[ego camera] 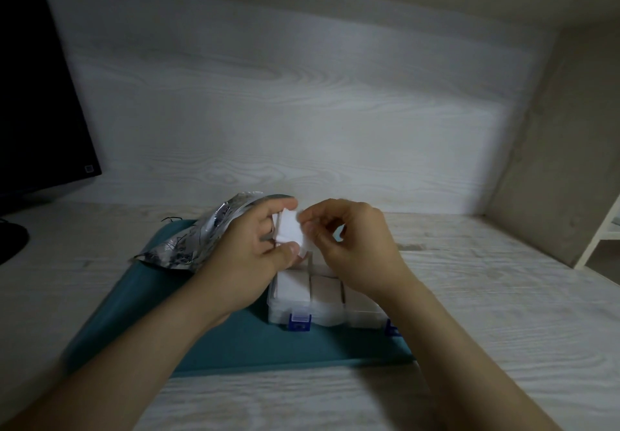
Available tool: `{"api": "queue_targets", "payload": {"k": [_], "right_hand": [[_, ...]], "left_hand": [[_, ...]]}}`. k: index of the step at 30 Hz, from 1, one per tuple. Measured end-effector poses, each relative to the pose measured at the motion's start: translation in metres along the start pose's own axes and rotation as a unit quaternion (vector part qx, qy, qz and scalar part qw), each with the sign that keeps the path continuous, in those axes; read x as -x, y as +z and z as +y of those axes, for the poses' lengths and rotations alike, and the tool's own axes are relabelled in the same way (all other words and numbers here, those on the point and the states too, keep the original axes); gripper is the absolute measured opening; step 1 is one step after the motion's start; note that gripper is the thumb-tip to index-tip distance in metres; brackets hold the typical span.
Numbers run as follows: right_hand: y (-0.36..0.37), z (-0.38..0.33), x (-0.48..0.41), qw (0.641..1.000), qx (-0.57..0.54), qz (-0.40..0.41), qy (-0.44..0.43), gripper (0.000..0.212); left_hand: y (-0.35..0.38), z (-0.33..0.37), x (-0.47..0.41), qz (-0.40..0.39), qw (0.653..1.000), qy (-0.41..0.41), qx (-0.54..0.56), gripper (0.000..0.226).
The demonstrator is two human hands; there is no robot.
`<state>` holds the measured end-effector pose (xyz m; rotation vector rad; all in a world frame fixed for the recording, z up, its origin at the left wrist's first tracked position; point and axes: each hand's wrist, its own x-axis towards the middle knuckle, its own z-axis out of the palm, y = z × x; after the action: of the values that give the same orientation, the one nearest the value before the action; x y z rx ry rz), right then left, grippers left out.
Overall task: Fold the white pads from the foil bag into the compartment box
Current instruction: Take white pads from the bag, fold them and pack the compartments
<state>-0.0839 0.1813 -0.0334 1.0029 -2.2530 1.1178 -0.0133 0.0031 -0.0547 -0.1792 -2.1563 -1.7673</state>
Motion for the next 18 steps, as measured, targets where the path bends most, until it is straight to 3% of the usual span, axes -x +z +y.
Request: {"api": "queue_targets", "payload": {"k": [3, 8, 12, 18], "right_hand": [[0.002, 0.001, 0.001, 0.997, 0.068, 0.017, -0.031, 0.017], [0.002, -0.003, 0.008, 0.991, 0.074, 0.002, -0.109, 0.025], [0.001, -0.003, 0.010, 0.989, 0.100, -0.005, -0.105, 0.036], [-0.002, -0.008, 0.012, 0.991, 0.097, -0.001, -0.096, 0.032]], "left_hand": [[0.000, 0.003, 0.000, -0.004, 1.000, -0.008, -0.009, 0.067], [0.003, 0.007, -0.001, -0.009, 1.000, -0.020, -0.015, 0.072], [0.002, 0.010, 0.000, -0.016, 0.999, -0.034, -0.022, 0.069], [0.000, 0.010, 0.001, -0.017, 0.999, -0.035, -0.011, 0.069]]}}
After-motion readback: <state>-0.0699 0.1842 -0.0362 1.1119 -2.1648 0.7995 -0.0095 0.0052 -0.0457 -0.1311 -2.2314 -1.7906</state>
